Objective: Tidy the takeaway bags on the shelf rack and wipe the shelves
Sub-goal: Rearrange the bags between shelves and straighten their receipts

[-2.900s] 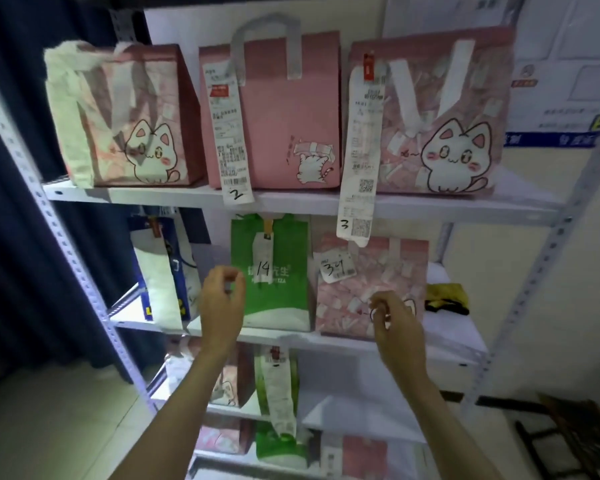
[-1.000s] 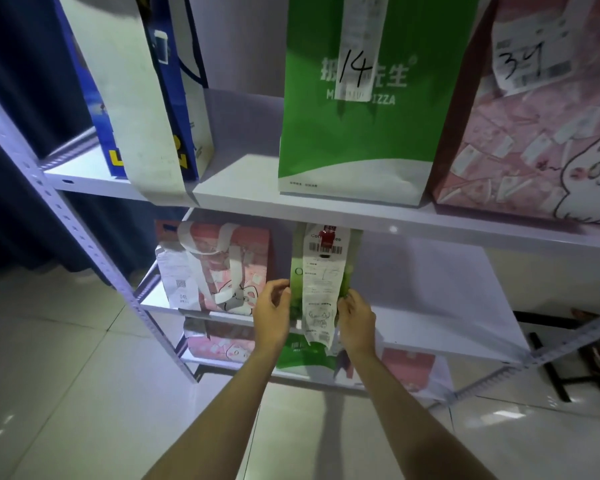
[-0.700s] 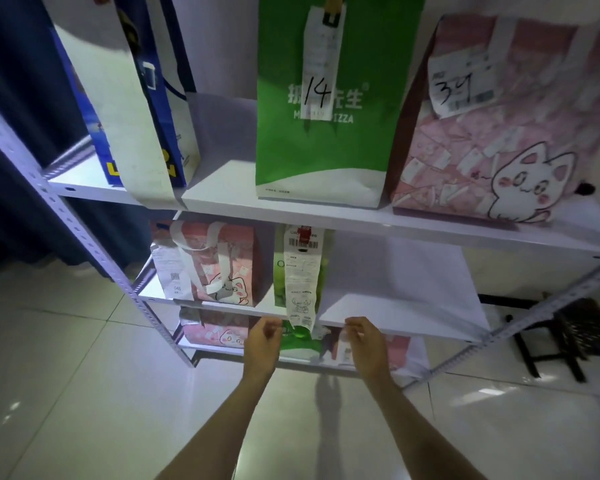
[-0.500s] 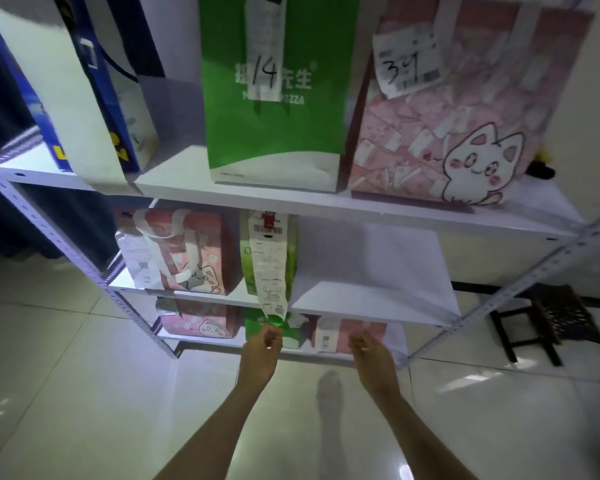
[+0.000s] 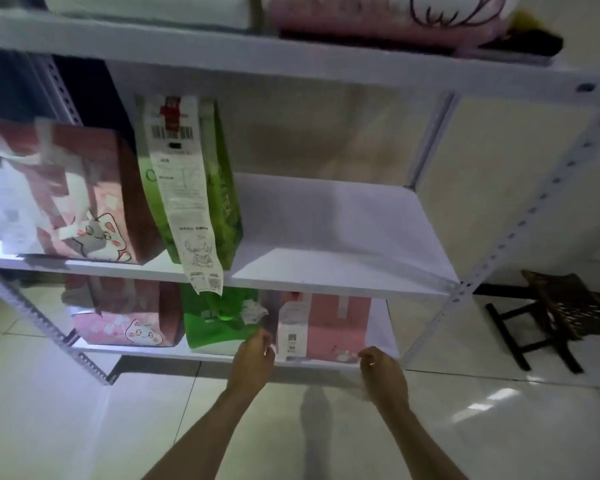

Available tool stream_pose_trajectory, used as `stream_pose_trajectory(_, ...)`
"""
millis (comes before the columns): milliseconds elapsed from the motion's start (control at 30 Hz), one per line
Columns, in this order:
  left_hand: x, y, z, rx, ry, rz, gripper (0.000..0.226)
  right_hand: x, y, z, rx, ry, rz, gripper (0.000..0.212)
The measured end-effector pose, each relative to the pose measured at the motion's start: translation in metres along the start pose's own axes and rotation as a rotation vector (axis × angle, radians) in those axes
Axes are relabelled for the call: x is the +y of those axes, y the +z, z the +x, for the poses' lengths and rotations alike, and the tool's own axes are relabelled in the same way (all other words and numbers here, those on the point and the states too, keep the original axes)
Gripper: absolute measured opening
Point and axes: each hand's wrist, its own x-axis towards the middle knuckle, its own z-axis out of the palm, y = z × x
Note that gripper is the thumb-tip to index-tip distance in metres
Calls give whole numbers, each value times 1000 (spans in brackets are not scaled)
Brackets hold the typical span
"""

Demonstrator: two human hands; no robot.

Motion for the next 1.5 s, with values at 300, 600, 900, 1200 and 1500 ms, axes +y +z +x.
stream_pose_trajectory(300, -72, 87, 81, 17, 134, -172, 36, 47, 108, 74, 156, -39, 737, 35)
stream_pose_trajectory(600, -83, 107, 76, 209, 182, -288, 5, 64, 127, 75, 335, -27, 547, 19)
stream_pose_trajectory(900, -84, 87, 44, 92, 205, -391, 9, 79, 132, 43, 368, -99, 938, 32)
stream_pose_trajectory(1200, -53, 65, -47, 282, 171, -691, 4, 56, 112, -29, 528, -169, 928, 17)
stream_pose_trajectory(1500, 13, 11, -102, 492, 291, -931, 9, 8, 27, -75, 725, -329, 1060, 18)
